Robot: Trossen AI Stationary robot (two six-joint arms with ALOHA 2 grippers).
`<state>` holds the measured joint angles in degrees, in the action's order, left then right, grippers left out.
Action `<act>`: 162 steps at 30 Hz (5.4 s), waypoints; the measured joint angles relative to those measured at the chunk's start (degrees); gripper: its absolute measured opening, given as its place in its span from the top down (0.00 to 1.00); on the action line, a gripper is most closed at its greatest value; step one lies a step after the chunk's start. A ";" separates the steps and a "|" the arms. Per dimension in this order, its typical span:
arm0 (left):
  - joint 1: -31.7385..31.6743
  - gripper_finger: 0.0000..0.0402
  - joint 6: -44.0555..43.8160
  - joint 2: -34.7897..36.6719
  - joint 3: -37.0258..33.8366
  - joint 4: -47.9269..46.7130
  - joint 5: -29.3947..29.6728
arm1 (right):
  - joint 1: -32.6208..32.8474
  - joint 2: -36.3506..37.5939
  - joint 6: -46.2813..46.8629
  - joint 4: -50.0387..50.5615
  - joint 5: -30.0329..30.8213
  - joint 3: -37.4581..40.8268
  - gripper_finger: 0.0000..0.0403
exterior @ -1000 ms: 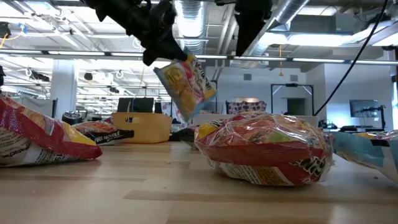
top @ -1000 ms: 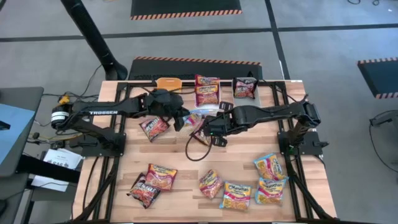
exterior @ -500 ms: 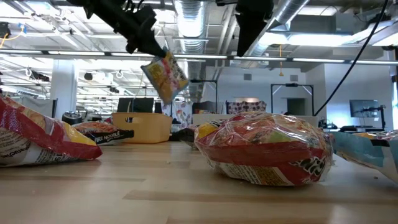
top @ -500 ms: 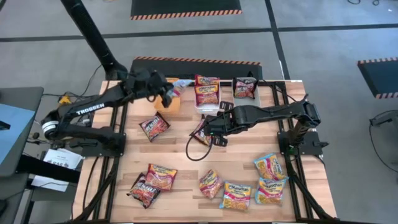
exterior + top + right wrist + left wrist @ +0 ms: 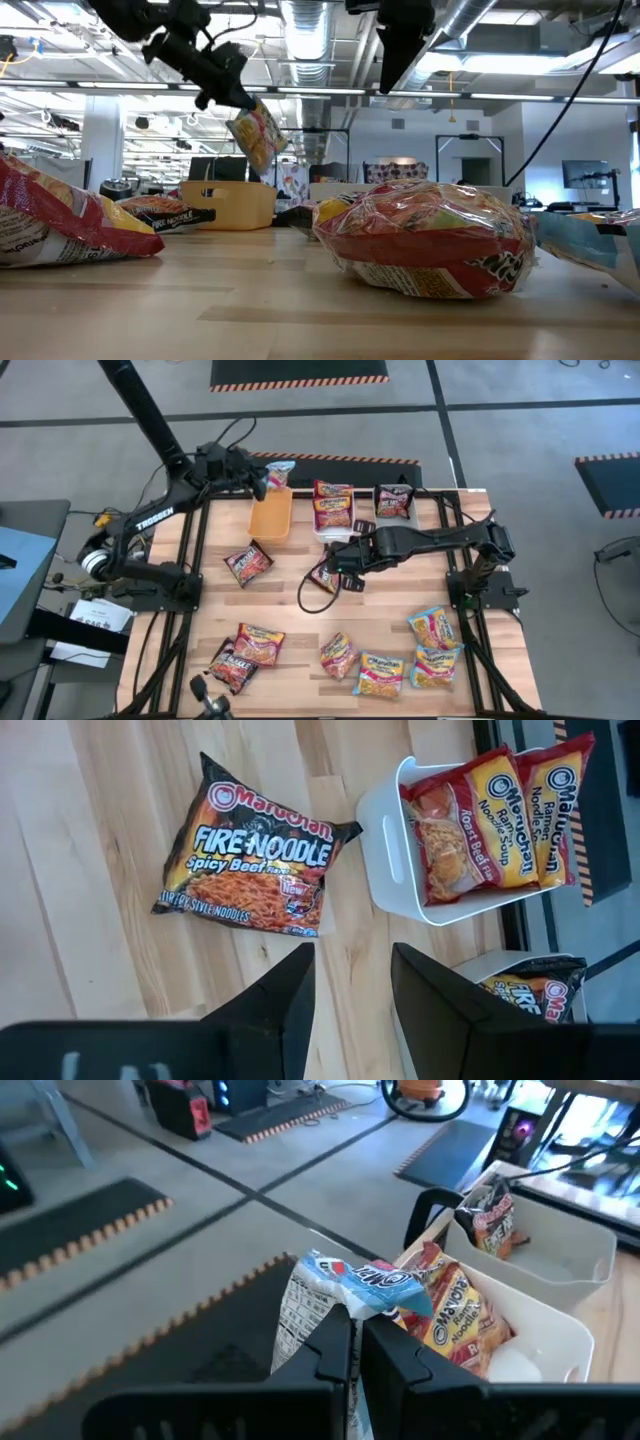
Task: Sort Maruchan noodles
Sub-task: Put the blue noodle pack into the orange bin
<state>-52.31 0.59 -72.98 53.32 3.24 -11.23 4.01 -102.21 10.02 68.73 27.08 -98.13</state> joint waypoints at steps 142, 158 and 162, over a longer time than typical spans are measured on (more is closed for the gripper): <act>-9.73 0.62 -6.14 -11.34 8.83 -16.52 1.04 | -0.30 -0.05 2.10 1.12 -1.91 0.04 0.61; -8.71 0.62 2.37 -11.31 10.86 -40.41 -12.54 | -0.30 -0.05 2.10 1.20 -1.95 0.04 0.61; -7.11 0.62 2.18 -11.31 10.86 -41.94 -13.52 | -0.30 -0.05 2.68 1.20 -1.95 0.04 0.61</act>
<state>-59.42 2.76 -84.29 64.18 -38.70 -24.76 3.70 -102.26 12.70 69.93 25.12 -98.08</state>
